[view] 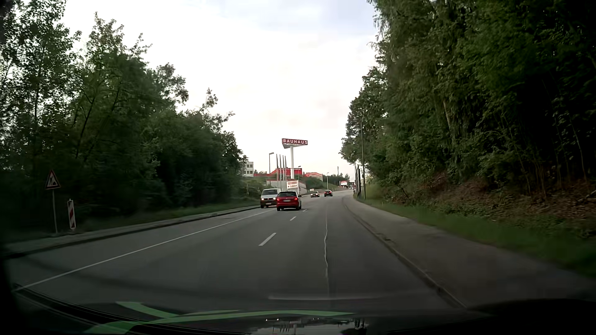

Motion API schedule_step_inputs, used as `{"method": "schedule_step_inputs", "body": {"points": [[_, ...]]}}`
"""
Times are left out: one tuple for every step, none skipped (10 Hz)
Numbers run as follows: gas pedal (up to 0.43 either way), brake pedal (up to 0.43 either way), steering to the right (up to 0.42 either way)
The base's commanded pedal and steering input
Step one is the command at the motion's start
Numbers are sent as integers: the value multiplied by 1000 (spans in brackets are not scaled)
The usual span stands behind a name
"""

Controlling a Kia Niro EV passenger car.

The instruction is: Follow the waypoints while adhering to traffic rules and regulations

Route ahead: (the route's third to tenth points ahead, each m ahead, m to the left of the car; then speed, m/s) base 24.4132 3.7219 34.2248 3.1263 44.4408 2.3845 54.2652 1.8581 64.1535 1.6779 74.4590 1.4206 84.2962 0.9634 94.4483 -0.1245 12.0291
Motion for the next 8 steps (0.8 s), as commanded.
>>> {"method": "schedule_step_inputs", "body": {"points": [[197,0,-1],[197,0,-1],[197,0,0],[197,0,2],[197,0,5],[197,0,6],[197,0,6],[197,0,6]]}}
